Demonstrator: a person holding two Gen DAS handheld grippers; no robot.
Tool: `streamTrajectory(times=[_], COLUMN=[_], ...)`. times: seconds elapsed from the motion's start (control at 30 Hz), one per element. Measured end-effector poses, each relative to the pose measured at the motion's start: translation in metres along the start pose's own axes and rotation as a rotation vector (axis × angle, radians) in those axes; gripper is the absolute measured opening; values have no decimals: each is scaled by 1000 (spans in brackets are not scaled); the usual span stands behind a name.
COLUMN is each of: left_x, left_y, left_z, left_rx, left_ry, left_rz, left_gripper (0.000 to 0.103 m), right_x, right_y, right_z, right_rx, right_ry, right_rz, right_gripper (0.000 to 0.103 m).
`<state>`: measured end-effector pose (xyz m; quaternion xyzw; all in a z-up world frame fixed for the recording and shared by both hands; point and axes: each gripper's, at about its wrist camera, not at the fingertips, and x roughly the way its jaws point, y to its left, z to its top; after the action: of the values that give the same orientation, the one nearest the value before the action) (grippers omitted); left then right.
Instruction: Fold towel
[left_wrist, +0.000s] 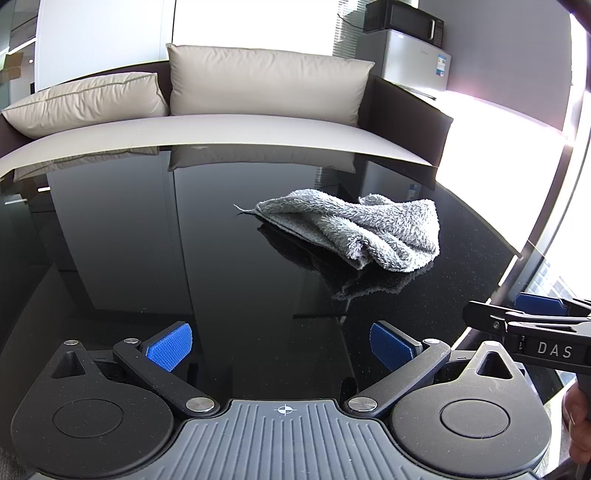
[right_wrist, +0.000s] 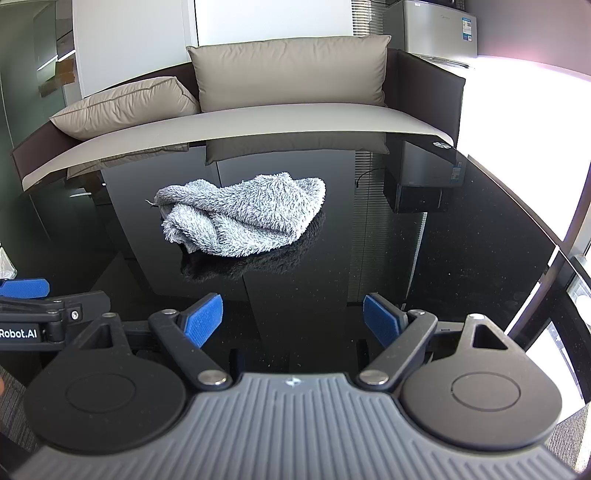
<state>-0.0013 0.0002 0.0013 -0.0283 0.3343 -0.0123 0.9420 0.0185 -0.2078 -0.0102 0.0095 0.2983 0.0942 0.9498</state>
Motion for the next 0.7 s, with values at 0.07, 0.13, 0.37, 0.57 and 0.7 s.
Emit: streamTrajectory(times=[0.07, 0.13, 0.37, 0.57, 0.7], left_x=[0, 1, 2, 1, 2], left_y=[0, 0, 0, 2, 3], left_z=[0, 0, 0, 1, 3], left_rx=[1, 0, -1, -6, -9], left_ry=[-1, 0, 1, -2, -9], left_rz=[0, -1, 7, 2, 6], left_gripper=[102, 102, 102, 102, 102], right_x=[0, 0, 1, 3, 4], right_y=[0, 0, -2, -3, -5], right_z=[0, 0, 0, 1, 2], right_rx=[0, 1, 5, 13, 20], right_ry=[0, 2, 6, 10, 8], right_rz=[0, 0, 1, 1, -7], right_gripper=[86, 86, 86, 86, 86])
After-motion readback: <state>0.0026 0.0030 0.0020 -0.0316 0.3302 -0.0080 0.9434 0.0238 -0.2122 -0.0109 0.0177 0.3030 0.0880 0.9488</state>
